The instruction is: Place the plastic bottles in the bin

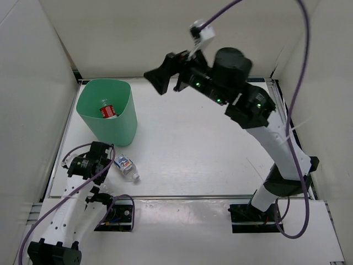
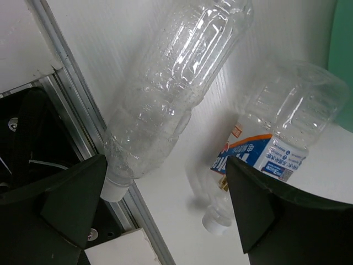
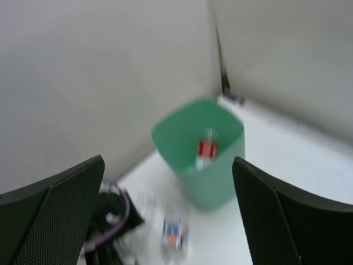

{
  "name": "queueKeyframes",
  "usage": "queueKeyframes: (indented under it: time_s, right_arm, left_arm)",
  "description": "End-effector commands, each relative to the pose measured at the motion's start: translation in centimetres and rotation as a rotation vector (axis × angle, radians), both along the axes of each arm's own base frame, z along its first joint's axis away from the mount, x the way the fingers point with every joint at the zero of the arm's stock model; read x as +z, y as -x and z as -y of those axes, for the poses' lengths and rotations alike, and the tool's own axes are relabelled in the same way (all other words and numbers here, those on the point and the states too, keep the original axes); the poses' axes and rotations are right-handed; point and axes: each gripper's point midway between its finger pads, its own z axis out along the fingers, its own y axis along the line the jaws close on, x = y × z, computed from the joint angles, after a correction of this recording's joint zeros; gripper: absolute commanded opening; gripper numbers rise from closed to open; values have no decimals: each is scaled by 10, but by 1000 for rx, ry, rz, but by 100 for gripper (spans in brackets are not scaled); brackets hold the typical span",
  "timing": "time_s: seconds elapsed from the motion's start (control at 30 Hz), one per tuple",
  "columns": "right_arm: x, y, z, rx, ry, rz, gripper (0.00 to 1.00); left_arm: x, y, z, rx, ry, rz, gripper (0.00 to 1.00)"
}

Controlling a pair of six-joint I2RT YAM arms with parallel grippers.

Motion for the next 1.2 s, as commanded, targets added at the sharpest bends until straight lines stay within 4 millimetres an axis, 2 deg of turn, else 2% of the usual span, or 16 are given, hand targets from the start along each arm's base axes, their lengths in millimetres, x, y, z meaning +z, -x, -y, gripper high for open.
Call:
queueKeyframes:
  time_s: [0.0,0.2,0.3,0.4,0.47,0.57,0.6,0.73,0.77,0.9,0.93,0.97,1.0,1.1,1.13,1.17]
  right_arm:
    - [-70,13,-14,89,191,-155,100]
    - [-72,25,-2,110,214,-171,100]
    - [-70,25,3,98,219,-163,100]
    - [-72,25,7,89,231,-160,100]
    - [-74,24,9,80,244,-157,100]
    - [-80,23,15,57,259,-167,100]
    - [-80,25,18,57,259,-167,100]
    - [-87,21,17,45,280,-169,100]
    - [-87,21,17,45,280,-169,100]
    - [-95,20,15,45,298,-180,100]
    - [-95,18,16,34,299,-180,100]
    - [-99,18,15,34,307,-185,100]
    - [-99,18,16,34,312,-178,100]
    - [-105,16,13,35,325,-175,100]
    - [-107,15,12,35,328,-177,100]
    - [-111,13,9,35,336,-182,100]
  left_arm:
    - [-6,-3,-9,82,-45,-7,100]
    - [-25,-2,-32,185,-140,-143,100]
    - [-49,-4,-29,182,-106,-196,100]
    - [-67,-7,-25,169,-70,-161,100]
    - [-78,0,-24,184,-50,-172,100]
    - [-79,-7,-25,180,-37,-117,91]
    - [-78,-7,-27,182,-38,-113,79]
    - [-66,-8,-31,209,-35,-93,59]
    - [-60,-8,-32,227,-33,-91,57]
    - [-4,-14,-41,283,-63,-26,54]
    - [28,-23,-43,288,-68,45,54]
    - [45,-27,-45,281,-77,77,53]
    - [80,-38,-49,275,-93,160,53]
    - [131,-46,-57,222,-154,234,53]
    - [168,-50,-64,229,-190,329,53]
    - [181,-55,-67,228,-214,341,53]
